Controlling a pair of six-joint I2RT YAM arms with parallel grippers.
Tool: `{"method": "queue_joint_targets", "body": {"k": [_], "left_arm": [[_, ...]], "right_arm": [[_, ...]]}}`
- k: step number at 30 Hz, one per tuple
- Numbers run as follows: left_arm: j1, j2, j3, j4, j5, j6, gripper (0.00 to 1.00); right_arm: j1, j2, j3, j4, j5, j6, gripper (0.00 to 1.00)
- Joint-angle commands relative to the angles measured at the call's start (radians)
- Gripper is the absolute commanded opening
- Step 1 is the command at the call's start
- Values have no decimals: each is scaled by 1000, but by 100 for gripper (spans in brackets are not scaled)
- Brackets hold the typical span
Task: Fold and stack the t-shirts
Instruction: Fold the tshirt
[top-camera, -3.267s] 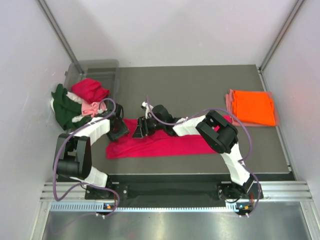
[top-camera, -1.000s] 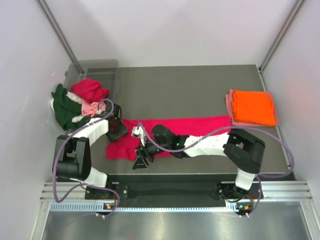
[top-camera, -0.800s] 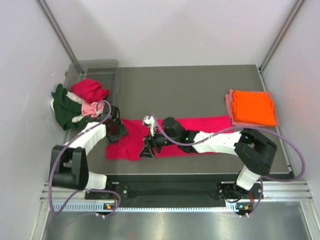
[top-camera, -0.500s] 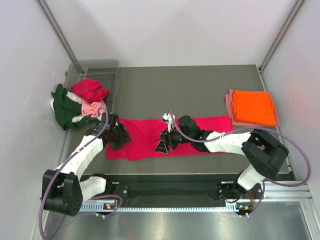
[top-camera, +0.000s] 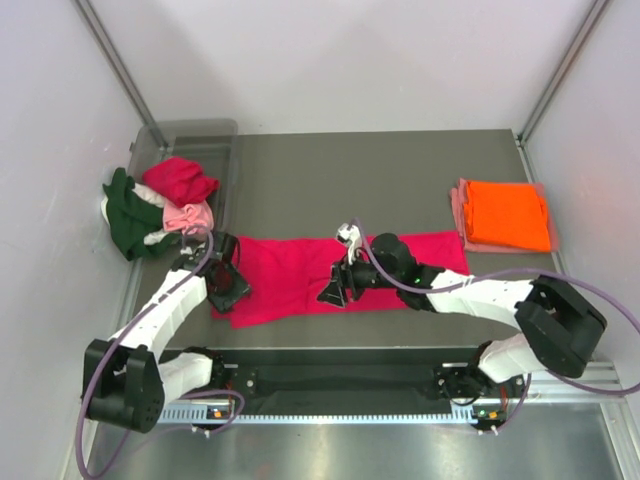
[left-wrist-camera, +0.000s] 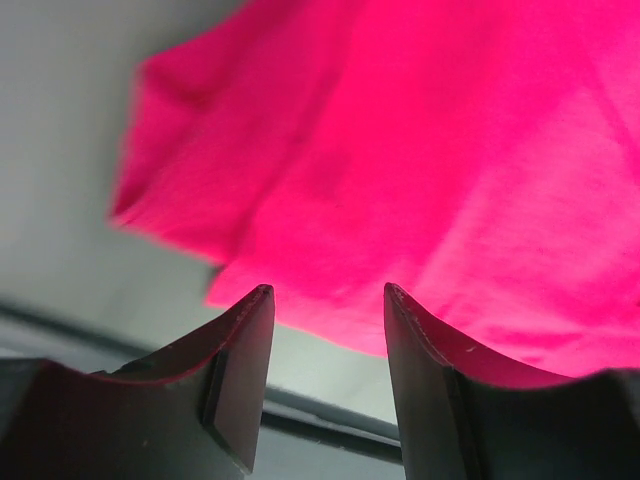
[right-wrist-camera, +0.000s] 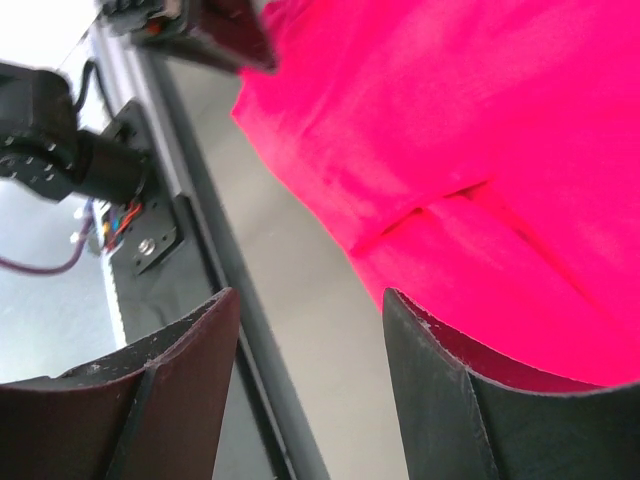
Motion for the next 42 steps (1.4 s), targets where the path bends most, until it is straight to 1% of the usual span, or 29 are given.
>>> {"method": "queue_joint_targets", "body": {"k": [1, 4, 7, 8, 11, 13, 16, 20, 21, 27, 30, 34, 39, 40, 42], "left_arm": [[-2, -7, 56, -173, -116, -125, 53], [-2, -50, 33, -170, -72, -154, 54], [-7, -103, -15, -149, -3, -182, 56], [-10, -119, -47, -143, 33, -201, 56], [-42, -174, -117, -121, 69, -269, 57], [-76, -209, -154, -77, 77, -322, 57], [-103, -231, -212, -20, 89, -373, 57], [-128, -237, -277, 38, 89, -461, 56], [-137, -237, -285, 46, 89, -473, 56], [-140, -242, -306, 118, 23, -537, 54], [-140, -234, -314, 175, 12, -571, 53], [-140, -211, -318, 207, -18, -600, 53], [-140, -190, -328, 236, -55, -626, 52], [-140, -188, -331, 250, -61, -631, 52], [-139, -183, -341, 269, -66, -643, 52]], "right_arm": [[-24, -73, -20, -9, 82, -9, 60], [-59, -107, -25, -62, 160, 1, 59], [-94, -133, 4, -160, 245, -14, 59], [-100, -134, 32, -226, 269, -21, 59], [-128, -128, 98, -373, 389, -45, 57], [-142, -123, 119, -447, 487, -35, 57], [-181, -128, 127, -475, 527, -8, 56], [-203, -146, 109, -516, 590, 32, 56], [-203, -157, 107, -533, 631, 44, 56], [-205, -206, 77, -673, 786, 155, 56], [-205, -258, 32, -711, 821, 207, 56], [-208, -349, -28, -783, 877, 300, 57], [-208, -458, -100, -846, 897, 402, 58], [-205, -468, -106, -869, 897, 444, 58], [-206, -487, -120, -891, 906, 480, 58]]}}
